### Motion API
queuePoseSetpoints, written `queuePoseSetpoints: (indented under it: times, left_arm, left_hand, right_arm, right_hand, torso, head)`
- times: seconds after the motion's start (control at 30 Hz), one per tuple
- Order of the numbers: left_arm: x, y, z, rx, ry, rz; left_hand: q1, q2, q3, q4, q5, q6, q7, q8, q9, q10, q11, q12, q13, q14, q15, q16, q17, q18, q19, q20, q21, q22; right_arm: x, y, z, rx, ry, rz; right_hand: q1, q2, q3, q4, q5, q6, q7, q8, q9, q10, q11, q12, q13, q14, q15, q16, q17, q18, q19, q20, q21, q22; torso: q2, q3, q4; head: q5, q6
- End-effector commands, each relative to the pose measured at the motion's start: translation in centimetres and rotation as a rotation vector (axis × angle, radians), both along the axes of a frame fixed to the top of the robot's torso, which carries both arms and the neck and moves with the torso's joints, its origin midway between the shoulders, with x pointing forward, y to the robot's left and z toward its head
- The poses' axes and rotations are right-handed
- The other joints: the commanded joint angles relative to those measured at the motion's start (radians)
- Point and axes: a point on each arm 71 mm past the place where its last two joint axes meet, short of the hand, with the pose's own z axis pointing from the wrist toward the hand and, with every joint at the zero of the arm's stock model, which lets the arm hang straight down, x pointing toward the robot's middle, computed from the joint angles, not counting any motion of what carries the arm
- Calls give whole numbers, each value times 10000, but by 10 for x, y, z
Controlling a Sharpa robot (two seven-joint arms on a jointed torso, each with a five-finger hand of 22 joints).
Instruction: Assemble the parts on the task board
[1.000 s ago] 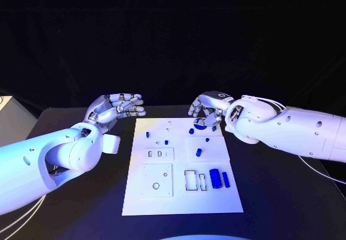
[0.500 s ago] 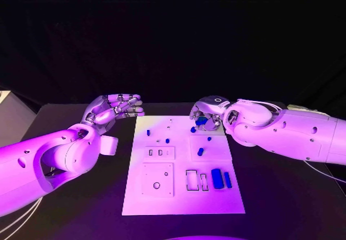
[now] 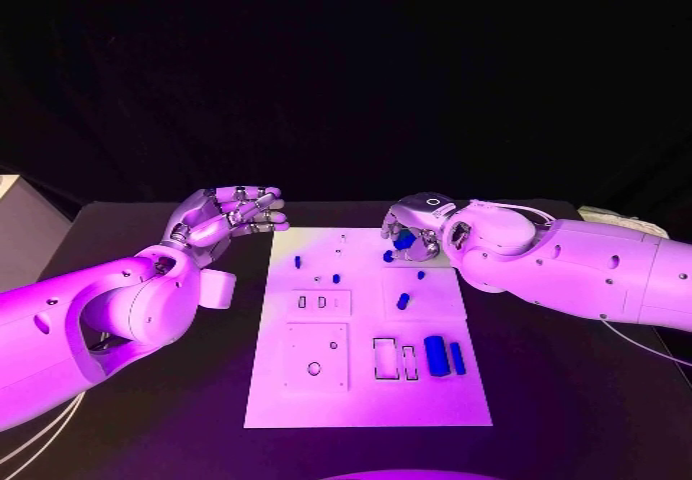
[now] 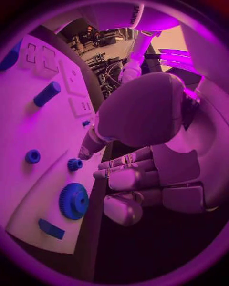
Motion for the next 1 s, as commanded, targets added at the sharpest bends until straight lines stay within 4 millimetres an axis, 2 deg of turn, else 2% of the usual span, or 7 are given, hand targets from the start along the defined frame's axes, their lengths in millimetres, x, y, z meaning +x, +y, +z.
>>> queuePoseSetpoints:
  times: [0.03,0.33,0.6,0.83,0.87,0.9,1.0]
  left_arm:
    - [0,-1,2,-32,-38,-97]
    - [1,0,3,-15,-45,-57]
    - [1,2,4,-2,-55,-17]
    - [2,3,4,9,-77,29]
    - [2,4,4,10,-85,38]
    - [2,4,4,11,-89,45]
    - [3,5,4,19,-94,69]
  left_hand:
    - [-114,24,39,-6,-42,-39,23,-13,16,-47,44,-59,-3,-78,10,-57,8,77,-89,-4,62,12]
    - [-114,36,58,-18,-38,-41,23,-13,19,-53,45,-57,-2,-80,11,-60,26,80,-98,-2,69,16]
    - [-109,48,73,-29,-37,-37,22,-10,22,-53,44,-54,-2,-75,8,-56,39,83,-99,-2,77,20]
    - [-109,48,73,-29,-37,-37,22,-10,22,-53,44,-54,-2,-75,8,-56,39,83,-99,-2,77,20]
    - [-111,51,80,-34,-39,-36,23,-9,24,-53,44,-53,-1,-71,7,-54,49,85,-99,-2,82,23]
    - [-112,51,81,-35,-39,-35,24,-9,24,-53,44,-53,-1,-70,7,-54,50,85,-99,-2,83,24]
    - [-114,53,84,-37,-39,-33,24,-7,26,-50,43,-50,0,-63,5,-50,58,87,-98,-3,88,26]
  right_arm:
    - [0,1,-5,-288,171,14]
    - [0,3,-10,-315,363,40]
    - [-1,4,-12,-354,433,-10]
    - [0,4,-12,-353,426,-70]
    - [0,4,-12,-360,433,-79]
    - [0,4,-12,-371,443,-89]
    - [0,3,-12,-393,462,-125]
  right_hand:
    - [88,21,-54,47,4,-63,17,-36,17,-89,15,-7,-6,196,26,106,50,-138,0,15,96,78]
    - [172,141,83,180,-43,104,60,51,82,69,28,35,16,204,40,337,223,-195,125,19,333,430]
    - [211,190,240,273,-70,235,89,115,131,166,39,27,18,212,49,489,329,-222,182,28,456,610]
    - [217,300,489,425,-46,323,90,161,180,266,32,22,12,194,47,592,363,-239,211,36,546,750]
    - [227,325,551,450,-85,343,87,173,192,293,28,23,12,193,44,618,377,-248,230,37,584,807]
    - [275,330,751,497,-388,372,79,194,225,343,16,11,2,186,37,682,395,-261,255,38,650,908]
    - [312,373,932,535,-434,419,65,228,260,404,2,17,-1,188,25,751,438,-285,307,41,750,1057]
  torso:
    - [62,4,23]
    - [140,-18,86]
    - [209,-10,69]
    - [236,-21,89]
    - [238,-23,89]
    - [238,-24,89]
    - [256,-17,79]
  head:
    - [1,14]
    - [-10,4]
    - [-19,31]
    - [-57,32]
    - [-68,34]
    - [-72,33]
    - [-83,39]
